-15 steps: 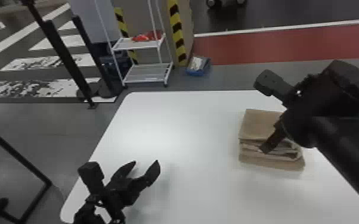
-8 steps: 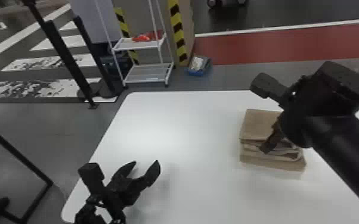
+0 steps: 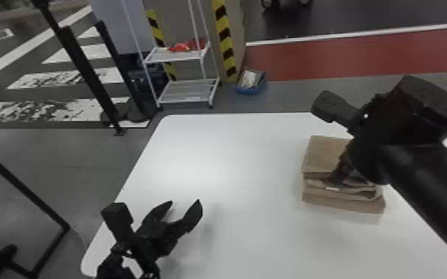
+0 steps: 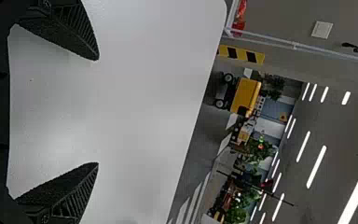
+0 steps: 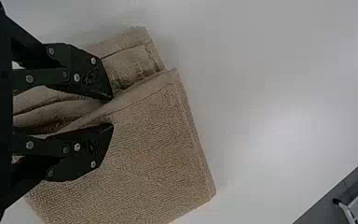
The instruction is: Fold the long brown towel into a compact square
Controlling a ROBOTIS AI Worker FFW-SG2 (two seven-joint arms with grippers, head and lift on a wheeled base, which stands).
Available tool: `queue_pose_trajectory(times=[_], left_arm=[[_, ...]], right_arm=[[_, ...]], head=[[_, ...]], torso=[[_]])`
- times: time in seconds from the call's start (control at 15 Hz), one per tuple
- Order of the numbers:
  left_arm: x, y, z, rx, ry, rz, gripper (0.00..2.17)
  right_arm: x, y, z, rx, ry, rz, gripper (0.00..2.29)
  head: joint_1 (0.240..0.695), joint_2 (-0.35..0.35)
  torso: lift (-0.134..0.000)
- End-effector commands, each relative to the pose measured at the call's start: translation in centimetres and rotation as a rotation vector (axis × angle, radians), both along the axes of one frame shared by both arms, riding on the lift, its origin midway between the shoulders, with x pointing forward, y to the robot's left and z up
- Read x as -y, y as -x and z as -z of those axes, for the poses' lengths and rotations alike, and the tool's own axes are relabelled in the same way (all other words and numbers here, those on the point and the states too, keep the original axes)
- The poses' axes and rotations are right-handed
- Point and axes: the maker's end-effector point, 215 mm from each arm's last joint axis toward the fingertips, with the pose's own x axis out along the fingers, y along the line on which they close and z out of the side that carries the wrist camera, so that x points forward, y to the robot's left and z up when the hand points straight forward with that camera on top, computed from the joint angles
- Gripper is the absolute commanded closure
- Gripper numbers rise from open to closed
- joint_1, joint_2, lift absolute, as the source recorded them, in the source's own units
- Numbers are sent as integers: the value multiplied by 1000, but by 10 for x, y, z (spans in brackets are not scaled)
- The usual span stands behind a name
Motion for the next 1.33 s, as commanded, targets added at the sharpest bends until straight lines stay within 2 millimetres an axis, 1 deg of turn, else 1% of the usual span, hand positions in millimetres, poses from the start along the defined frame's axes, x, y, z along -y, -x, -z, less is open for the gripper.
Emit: queue_pose_trajectory(times=[0.0,0.07,0.2,0.27,0.4,0.47,0.67,0.8,0.87,0.93,1.0,1.07,1.13,1.27], left_arm=[[1,-1,0,0,2,2,76],[1,-1,0,0,2,2,76],[1,-1,1,-2,2,1,76],[1,-1,0,0,2,1,76],[1,-2,0,1,0,1,76],[2,-3,0,1,1,2,76],[4,-4,0,1,2,4,76],[4,-4,1,-1,2,4,76],[5,-4,1,-1,1,6,76],[5,-4,1,0,1,6,76],[6,-5,1,0,1,7,76],[6,-5,0,2,1,7,76],[7,-6,-1,3,2,9,76],[10,-8,0,2,1,14,76]], right_arm=[[0,2,2,0,0,-6,1514],[-4,4,-1,7,-15,-12,1514],[-16,9,-17,23,-63,-26,1514],[-16,13,-26,25,-81,-30,1514],[-14,24,-32,12,-103,-35,1514],[-13,30,-32,-1,-112,-47,1511],[-9,47,-17,-47,-82,-97,1507],[-6,48,-13,-49,-73,-98,1490],[-3,48,-13,-47,-71,-100,1298],[-4,48,-18,-39,-85,-99,677],[-4,49,-23,-35,-109,-88,282],[-6,49,-32,-29,-154,-84,174],[-7,51,-39,-42,-220,-67,174],[-5,47,-56,-65,-363,-19,174]], head=[[695,295],[695,294],[695,294],[695,304],[695,313],[695,315],[695,317],[695,313],[695,312],[695,311],[695,309],[695,306],[695,306],[695,307]], torso=[[-120],[-120],[-120],[-120],[-120],[-120],[-120],[-120],[-120],[-120],[-120],[-120],[-120],[-120]])
